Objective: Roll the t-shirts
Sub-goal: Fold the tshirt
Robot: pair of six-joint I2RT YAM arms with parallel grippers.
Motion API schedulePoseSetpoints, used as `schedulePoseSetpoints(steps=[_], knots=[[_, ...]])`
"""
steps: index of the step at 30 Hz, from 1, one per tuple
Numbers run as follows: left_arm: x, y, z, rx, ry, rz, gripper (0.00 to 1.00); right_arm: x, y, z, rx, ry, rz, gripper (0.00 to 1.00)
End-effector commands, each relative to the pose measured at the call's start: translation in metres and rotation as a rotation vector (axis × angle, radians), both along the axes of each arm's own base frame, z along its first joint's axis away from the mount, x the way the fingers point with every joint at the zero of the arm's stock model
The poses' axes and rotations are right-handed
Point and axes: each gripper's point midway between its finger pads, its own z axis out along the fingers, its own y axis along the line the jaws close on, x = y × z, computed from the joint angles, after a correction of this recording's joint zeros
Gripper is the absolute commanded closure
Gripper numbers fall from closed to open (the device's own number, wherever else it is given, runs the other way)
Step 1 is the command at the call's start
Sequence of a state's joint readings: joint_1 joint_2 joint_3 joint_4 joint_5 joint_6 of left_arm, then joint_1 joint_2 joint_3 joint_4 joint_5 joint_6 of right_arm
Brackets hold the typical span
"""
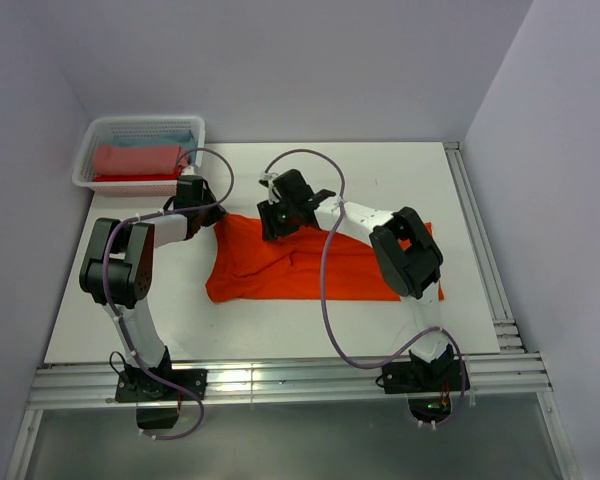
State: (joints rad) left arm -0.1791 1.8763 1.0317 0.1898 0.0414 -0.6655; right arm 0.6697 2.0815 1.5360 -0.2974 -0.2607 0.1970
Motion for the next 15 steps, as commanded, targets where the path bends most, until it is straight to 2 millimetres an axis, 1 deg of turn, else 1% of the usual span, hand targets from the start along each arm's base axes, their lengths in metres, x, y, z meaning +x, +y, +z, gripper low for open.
schedulePoseSetpoints(steps=[1, 2, 3, 5, 10, 11, 13, 14, 15], knots=[[0.006, -0.002, 0.021, -0.001, -0.054, -0.024, 0.93, 0.001, 0.014, -0.001, 0.026, -0.028, 0.042, 0.50], [0.006, -0.002, 0.020, -0.001, -0.051, -0.024, 0.93, 0.000, 0.014, -0.002, 0.026, -0.025, 0.043, 0.51], [0.006, -0.002, 0.020, 0.000, -0.049, -0.024, 0.94, 0.000, 0.015, -0.002, 0.029, -0.025, 0.043, 0.54], [0.006, -0.002, 0.019, -0.001, -0.048, -0.026, 0.93, -0.002, 0.015, -0.003, 0.031, -0.020, 0.046, 0.57], [0.006, -0.003, 0.019, -0.003, -0.046, -0.028, 0.94, -0.004, 0.014, -0.007, 0.023, -0.019, 0.045, 0.57], [0.006, -0.003, 0.020, -0.003, -0.046, -0.029, 0.94, -0.004, 0.014, -0.008, 0.021, -0.018, 0.045, 0.62], [0.006, -0.003, 0.021, -0.004, -0.047, -0.029, 0.94, 0.001, 0.010, -0.011, -0.001, -0.029, 0.015, 0.61], [0.006, -0.002, 0.022, -0.002, -0.048, -0.027, 0.94, 0.002, 0.009, -0.011, -0.004, -0.034, 0.010, 0.55], [0.006, -0.003, 0.022, -0.002, -0.049, -0.029, 0.94, 0.003, 0.008, -0.012, -0.008, -0.035, 0.005, 0.52]])
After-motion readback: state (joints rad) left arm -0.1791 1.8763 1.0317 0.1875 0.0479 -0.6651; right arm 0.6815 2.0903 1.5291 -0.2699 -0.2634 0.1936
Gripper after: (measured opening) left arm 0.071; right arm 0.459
